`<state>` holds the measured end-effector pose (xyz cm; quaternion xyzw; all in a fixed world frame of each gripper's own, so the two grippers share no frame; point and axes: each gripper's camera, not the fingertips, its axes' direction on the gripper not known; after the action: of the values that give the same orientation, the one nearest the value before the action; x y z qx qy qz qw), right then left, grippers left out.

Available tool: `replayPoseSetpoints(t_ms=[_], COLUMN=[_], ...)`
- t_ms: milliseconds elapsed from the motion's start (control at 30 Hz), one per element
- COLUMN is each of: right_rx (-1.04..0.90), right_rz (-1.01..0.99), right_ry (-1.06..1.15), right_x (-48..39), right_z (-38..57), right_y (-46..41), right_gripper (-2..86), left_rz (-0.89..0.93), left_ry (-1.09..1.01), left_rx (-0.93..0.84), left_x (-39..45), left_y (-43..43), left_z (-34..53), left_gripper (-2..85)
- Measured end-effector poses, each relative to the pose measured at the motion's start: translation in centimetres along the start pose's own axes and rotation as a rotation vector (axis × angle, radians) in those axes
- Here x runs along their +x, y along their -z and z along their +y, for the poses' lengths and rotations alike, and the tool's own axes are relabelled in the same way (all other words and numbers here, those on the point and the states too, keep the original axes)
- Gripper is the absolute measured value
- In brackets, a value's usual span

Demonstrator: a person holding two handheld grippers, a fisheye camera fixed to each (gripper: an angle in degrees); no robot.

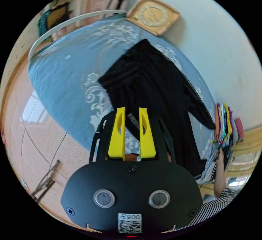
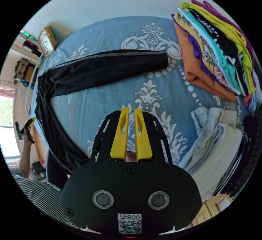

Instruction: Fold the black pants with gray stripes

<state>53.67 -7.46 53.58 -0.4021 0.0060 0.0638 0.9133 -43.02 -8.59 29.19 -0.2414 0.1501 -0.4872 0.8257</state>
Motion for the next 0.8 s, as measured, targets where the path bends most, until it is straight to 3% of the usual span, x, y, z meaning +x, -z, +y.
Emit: replayPoseSetpoints(t_ms=[67, 200, 400, 567, 733, 800], right_rx=[0.008, 0.032, 0.109, 0.192, 0.212, 0.252], right_rz=[-0.031, -0.092, -0.076, -0.078, -0.112, -0.151], right_ry=[-0.038, -0.086, -0.159, -0.229, -0.272, -0.267], right_x=[1.2, 3.0, 5.8, 9.0, 11.8, 12.1], right_z=[0.4, 0.1, -1.1, -2.1, -3.2, -3.4], right_y=[-0.2, -0.1, 0.4, 0.9, -0.1, 0.4], right_gripper=[4.7, 5.6, 7.0, 7.2, 4.2, 2.2], left_rz=[0.044, 0.168, 0.123, 0.047, 0.123, 0.237], left_ry=[-0.08, -0.454, -0.86, -0.88, -0.887, -0.837], left_rx=[0.01, -0.102, -0.207, -0.294, -0.313, -0.255], left_x=[1.4, 9.5, 21.0, 22.8, 22.0, 21.0], left_y=[0.0, -3.0, -8.3, -11.4, -10.3, -8.4], left_z=[-0.1, -0.6, 0.1, -0.4, -0.9, -1.9], left_gripper=[7.7, 7.5, 7.6, 4.8, 1.6, 1.1])
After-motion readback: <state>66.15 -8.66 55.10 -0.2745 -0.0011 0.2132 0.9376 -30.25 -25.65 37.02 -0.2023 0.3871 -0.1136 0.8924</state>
